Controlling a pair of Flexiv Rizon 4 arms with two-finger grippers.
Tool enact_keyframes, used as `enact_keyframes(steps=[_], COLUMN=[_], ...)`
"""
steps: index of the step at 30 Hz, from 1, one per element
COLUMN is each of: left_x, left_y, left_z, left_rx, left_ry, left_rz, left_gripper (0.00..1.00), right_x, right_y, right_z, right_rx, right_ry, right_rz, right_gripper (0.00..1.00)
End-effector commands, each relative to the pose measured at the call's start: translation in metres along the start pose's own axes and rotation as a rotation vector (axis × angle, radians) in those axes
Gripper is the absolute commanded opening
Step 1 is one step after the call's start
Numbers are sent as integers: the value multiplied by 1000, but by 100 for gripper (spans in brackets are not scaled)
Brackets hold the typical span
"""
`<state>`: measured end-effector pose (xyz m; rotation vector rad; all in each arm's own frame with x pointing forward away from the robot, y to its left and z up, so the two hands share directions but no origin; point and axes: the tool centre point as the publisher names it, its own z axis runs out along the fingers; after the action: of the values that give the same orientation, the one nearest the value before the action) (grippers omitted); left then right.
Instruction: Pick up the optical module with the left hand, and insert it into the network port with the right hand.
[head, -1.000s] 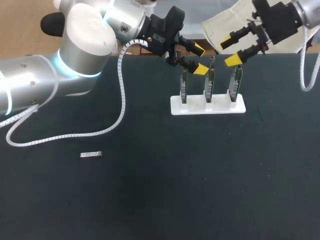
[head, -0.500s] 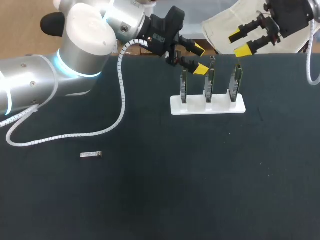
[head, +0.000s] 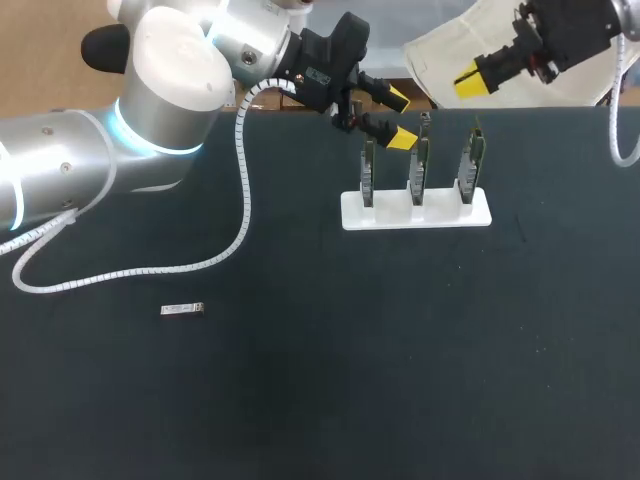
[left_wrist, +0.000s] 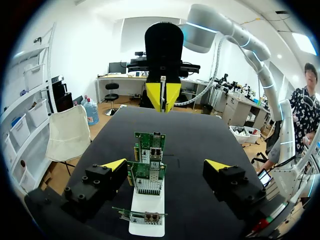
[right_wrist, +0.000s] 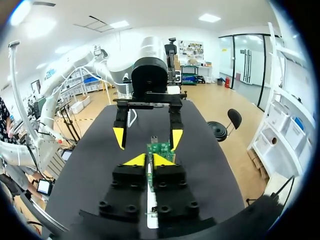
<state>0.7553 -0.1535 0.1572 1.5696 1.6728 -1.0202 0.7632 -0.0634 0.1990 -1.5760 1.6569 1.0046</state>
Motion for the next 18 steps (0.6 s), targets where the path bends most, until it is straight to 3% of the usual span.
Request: enact_keyframes(steps=[1, 18], left_x=[-1, -1], left_y=[1, 1], left_z=[0, 0], left_rx=[2, 2], left_ry=[5, 5], left_rz=[-2, -2], left_gripper=[100, 100], right_x=[-3, 0], right_y=[-2, -10], right_z=[6, 37], right_rx=[-7, -32], right_ry=[7, 4], right_rz=[-5, 8], right_gripper=[0, 0])
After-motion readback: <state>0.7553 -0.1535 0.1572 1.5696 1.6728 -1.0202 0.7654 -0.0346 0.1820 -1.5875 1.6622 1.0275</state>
